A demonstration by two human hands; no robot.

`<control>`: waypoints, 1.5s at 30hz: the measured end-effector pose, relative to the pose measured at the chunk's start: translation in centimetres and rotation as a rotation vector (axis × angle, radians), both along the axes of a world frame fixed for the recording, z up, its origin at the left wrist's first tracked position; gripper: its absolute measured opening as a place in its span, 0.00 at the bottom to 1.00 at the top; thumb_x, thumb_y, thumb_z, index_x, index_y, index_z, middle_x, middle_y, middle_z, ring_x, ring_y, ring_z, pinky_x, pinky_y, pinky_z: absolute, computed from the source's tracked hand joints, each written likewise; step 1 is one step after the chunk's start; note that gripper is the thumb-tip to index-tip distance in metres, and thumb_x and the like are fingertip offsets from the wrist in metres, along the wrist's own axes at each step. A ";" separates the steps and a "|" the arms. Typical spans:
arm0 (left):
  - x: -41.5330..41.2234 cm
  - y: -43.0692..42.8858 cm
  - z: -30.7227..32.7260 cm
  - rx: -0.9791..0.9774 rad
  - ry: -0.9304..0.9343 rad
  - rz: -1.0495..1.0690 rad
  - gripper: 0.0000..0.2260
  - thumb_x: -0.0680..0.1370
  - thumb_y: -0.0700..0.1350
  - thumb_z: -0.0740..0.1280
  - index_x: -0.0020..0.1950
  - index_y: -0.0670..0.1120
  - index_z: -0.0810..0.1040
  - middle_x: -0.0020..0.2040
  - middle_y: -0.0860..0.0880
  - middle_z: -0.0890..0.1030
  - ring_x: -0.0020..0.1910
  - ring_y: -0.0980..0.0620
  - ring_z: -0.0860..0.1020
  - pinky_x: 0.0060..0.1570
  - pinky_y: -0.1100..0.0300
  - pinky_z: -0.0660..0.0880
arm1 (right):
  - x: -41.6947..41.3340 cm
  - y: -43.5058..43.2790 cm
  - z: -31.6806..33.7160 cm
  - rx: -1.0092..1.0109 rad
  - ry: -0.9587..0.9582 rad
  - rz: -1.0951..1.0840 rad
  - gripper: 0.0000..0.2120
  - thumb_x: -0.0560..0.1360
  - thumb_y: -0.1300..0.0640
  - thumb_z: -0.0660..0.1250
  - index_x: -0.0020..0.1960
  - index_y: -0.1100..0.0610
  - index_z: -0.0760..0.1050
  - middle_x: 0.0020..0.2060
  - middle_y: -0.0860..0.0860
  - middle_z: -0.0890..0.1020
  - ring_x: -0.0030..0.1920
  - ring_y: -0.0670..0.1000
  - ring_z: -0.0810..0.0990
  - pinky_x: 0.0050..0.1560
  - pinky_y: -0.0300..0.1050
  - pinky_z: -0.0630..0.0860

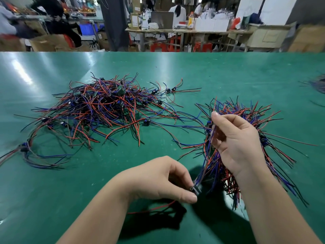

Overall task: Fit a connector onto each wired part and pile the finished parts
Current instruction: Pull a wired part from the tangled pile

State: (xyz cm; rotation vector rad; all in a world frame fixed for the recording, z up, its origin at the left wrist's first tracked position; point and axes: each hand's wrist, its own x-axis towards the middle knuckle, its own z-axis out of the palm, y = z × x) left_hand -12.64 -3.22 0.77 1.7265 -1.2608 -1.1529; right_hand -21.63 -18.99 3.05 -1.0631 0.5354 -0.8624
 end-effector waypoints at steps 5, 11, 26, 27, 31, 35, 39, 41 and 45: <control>-0.3 0.2 0.1 -0.053 0.075 -0.117 0.05 0.71 0.41 0.74 0.44 0.49 0.82 0.37 0.53 0.81 0.36 0.58 0.75 0.38 0.68 0.72 | 0.0 -0.5 0.2 0.093 -0.096 -0.092 0.14 0.75 0.60 0.69 0.31 0.53 0.73 0.22 0.50 0.74 0.21 0.46 0.71 0.22 0.34 0.67; 1.1 0.5 0.7 -0.524 0.518 0.058 0.14 0.74 0.46 0.72 0.60 0.53 0.81 0.44 0.54 0.81 0.46 0.57 0.78 0.52 0.66 0.73 | -0.1 -0.6 -0.1 0.099 -0.034 0.090 0.07 0.79 0.66 0.60 0.46 0.57 0.73 0.27 0.51 0.77 0.26 0.47 0.76 0.27 0.37 0.73; -0.3 -1.4 -0.1 -0.907 0.124 0.713 0.14 0.59 0.49 0.80 0.39 0.56 0.79 0.41 0.56 0.82 0.39 0.58 0.77 0.34 0.66 0.73 | 0.7 2.5 -1.2 0.010 -0.084 0.593 0.04 0.63 0.62 0.75 0.38 0.56 0.84 0.30 0.52 0.81 0.28 0.45 0.78 0.30 0.33 0.74; -0.4 -1.4 -0.2 -0.893 0.062 0.702 0.14 0.59 0.50 0.79 0.40 0.57 0.79 0.40 0.58 0.80 0.39 0.58 0.76 0.33 0.66 0.72 | 0.7 2.6 -1.1 0.037 -0.097 0.561 0.03 0.63 0.62 0.73 0.35 0.56 0.84 0.29 0.52 0.81 0.28 0.44 0.78 0.29 0.33 0.74; -0.5 -1.5 -0.5 -0.791 -0.098 0.625 0.13 0.69 0.38 0.73 0.46 0.55 0.79 0.42 0.59 0.81 0.40 0.58 0.77 0.33 0.62 0.75 | 1.0 2.2 -0.8 0.088 -0.081 0.375 0.05 0.63 0.62 0.68 0.31 0.56 0.83 0.26 0.49 0.79 0.25 0.43 0.76 0.27 0.32 0.74; -0.3 -1.5 0.3 -0.637 0.380 0.701 0.04 0.76 0.41 0.68 0.50 0.46 0.81 0.40 0.51 0.84 0.39 0.55 0.82 0.35 0.62 0.79 | 1.1 1.7 -1.0 -0.012 -0.045 0.261 0.03 0.61 0.60 0.71 0.32 0.54 0.83 0.26 0.47 0.79 0.26 0.43 0.76 0.30 0.32 0.74; -0.8 -1.7 0.4 -0.536 0.444 0.678 0.11 0.68 0.44 0.72 0.47 0.40 0.81 0.38 0.46 0.85 0.31 0.52 0.81 0.31 0.63 0.78 | 1.1 2.2 -1.7 -0.261 0.043 0.241 0.01 0.63 0.56 0.74 0.34 0.53 0.83 0.27 0.49 0.79 0.29 0.47 0.76 0.33 0.38 0.75; -0.7 -1.7 0.3 -0.489 0.428 0.675 0.06 0.71 0.38 0.72 0.46 0.38 0.80 0.37 0.45 0.85 0.28 0.52 0.80 0.30 0.62 0.78 | 0.9 2.2 -2.0 -0.470 0.132 0.158 0.06 0.70 0.58 0.73 0.35 0.53 0.81 0.27 0.50 0.80 0.29 0.47 0.76 0.34 0.41 0.75; 0.6 -0.9 0.4 -0.301 0.374 0.542 0.03 0.70 0.38 0.72 0.40 0.41 0.80 0.35 0.44 0.83 0.29 0.50 0.81 0.31 0.61 0.79 | 0.3 2.0 -1.3 -0.729 0.129 -0.043 0.09 0.76 0.57 0.69 0.37 0.53 0.79 0.26 0.51 0.80 0.25 0.44 0.75 0.29 0.36 0.72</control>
